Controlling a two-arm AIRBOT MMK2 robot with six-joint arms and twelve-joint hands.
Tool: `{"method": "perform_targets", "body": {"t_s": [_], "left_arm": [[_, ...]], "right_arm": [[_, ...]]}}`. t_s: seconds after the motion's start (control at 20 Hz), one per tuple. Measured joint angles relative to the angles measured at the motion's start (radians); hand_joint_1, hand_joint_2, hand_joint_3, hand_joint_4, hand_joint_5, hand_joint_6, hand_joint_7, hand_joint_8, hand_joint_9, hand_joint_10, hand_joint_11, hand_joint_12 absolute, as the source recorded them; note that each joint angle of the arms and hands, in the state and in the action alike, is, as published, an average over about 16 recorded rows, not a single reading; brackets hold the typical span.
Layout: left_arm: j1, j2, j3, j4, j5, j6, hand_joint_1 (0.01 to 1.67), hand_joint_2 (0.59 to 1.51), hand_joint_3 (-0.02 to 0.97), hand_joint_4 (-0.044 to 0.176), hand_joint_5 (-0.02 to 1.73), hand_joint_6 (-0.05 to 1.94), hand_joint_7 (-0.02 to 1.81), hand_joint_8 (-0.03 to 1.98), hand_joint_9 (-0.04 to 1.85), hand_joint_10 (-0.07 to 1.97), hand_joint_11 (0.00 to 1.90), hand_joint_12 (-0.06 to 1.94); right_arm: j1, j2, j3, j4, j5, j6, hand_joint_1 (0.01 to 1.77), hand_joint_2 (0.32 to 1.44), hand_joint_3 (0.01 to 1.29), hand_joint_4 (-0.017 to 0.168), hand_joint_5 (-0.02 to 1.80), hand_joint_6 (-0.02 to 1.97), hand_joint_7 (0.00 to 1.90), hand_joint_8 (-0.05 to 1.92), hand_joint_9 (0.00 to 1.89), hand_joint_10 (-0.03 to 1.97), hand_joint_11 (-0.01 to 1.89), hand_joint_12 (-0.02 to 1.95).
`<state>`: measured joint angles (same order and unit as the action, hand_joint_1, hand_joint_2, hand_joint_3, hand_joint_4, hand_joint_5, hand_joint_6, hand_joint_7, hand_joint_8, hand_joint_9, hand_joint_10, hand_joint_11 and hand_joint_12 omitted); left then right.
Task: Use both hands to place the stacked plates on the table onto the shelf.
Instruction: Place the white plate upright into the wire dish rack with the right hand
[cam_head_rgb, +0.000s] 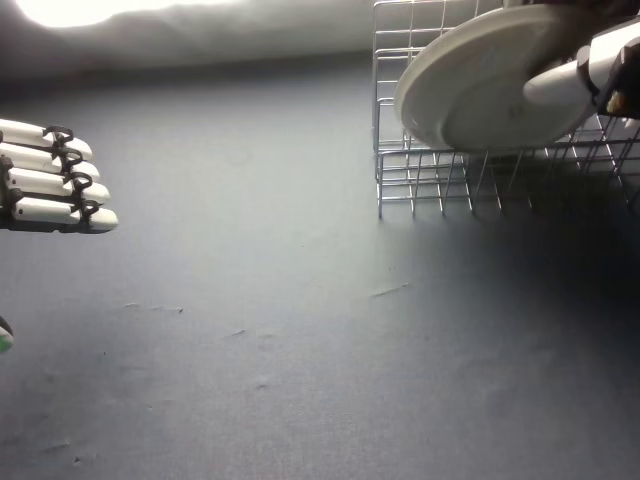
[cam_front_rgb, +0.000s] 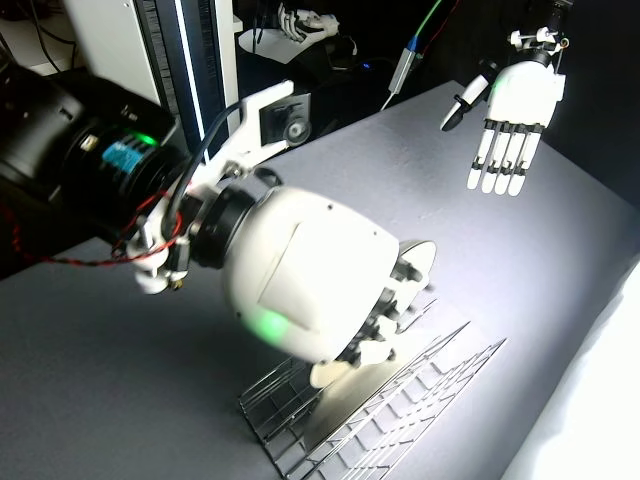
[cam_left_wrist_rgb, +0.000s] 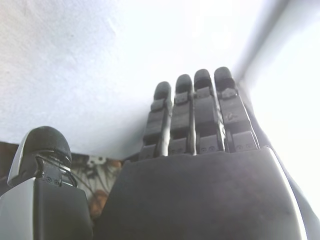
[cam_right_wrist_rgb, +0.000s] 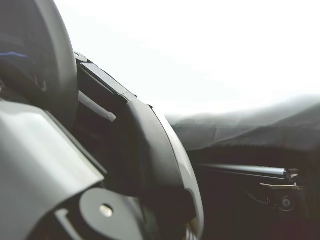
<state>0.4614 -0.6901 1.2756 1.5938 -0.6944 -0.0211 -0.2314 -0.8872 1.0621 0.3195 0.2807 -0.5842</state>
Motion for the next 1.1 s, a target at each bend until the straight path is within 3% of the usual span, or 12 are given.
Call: {"method": "perform_targets", "body": {"t_s": [0.55,1.1], "left_arm": [[0.0,0.0,0.0,-0.003,-0.002,-0.003,0.01,1.079,0.02,0.004,0.11,0.01,0.12,0.01,0.11,0.01,0.03,0.18],[0.002,0.0,0.0,-0.004,-0.003,-0.005,0.01,1.078,0.02,0.004,0.11,0.01,0.12,0.01,0.11,0.01,0.02,0.22]], "right_arm": [[-0.089,0.001,0.025,0.001,0.064,-0.008,1.38,1.0,0.01,-0.008,0.9,1.0,1.06,0.76,0.98,1.11,0.76,1.33],[-0.111,0.002,0.037,-0.005,0.082,-0.015,1.36,1.03,0.01,-0.008,0.89,1.0,1.05,0.8,0.94,1.05,0.72,1.34]]}}
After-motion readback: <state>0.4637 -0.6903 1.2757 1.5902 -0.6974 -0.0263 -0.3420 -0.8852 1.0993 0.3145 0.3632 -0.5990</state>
